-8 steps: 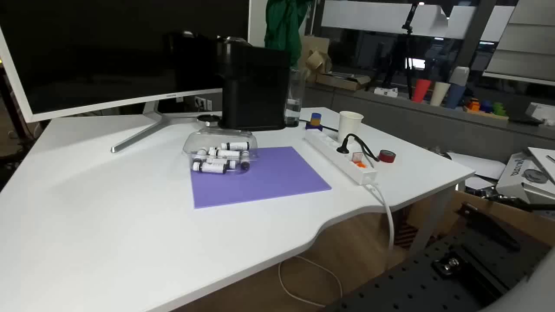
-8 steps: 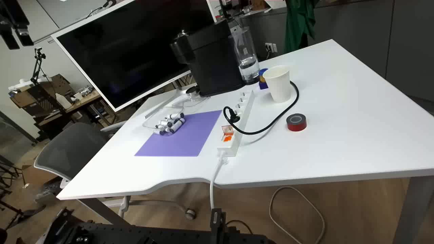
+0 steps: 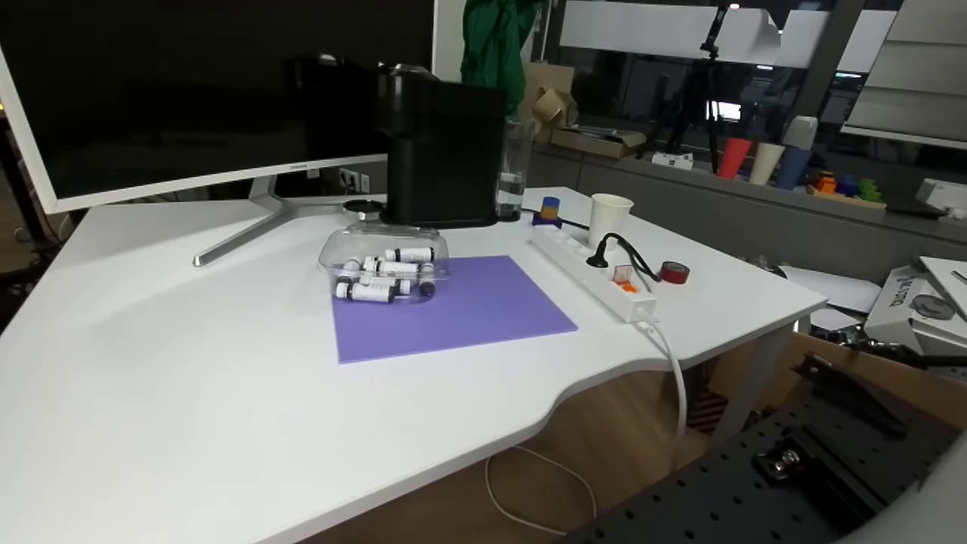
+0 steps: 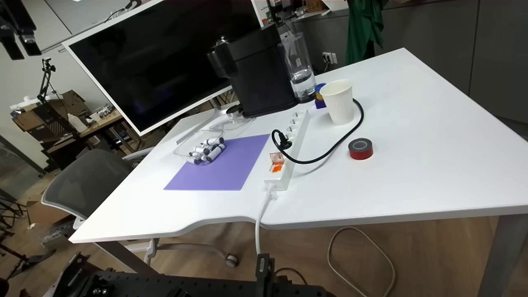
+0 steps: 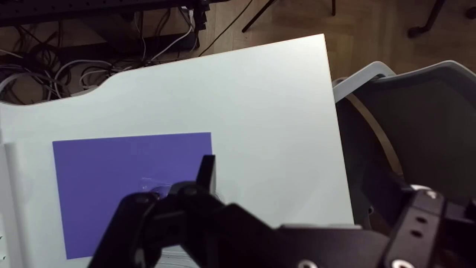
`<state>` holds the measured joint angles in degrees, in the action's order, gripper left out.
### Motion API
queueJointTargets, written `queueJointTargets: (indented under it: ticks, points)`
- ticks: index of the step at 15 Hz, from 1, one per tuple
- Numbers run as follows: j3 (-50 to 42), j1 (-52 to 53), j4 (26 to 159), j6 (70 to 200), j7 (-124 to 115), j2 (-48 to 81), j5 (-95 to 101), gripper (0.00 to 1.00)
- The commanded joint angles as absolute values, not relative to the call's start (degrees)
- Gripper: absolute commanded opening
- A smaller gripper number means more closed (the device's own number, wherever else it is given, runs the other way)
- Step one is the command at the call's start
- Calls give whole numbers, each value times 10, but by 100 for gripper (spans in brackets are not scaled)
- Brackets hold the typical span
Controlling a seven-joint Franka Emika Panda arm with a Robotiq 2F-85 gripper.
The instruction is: Remove one bottle from the clear box
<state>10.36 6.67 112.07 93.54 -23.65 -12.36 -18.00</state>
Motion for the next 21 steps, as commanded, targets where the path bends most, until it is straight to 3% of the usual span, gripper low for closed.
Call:
queueJointTargets:
  ticks: [1,12,21]
  points:
    - [103,67,1120,934,-237,-123,-180,100]
    - [106,50,1148,1114,-198,-74,140,100]
    - [61,45,1148,1123,-57,46,130,100]
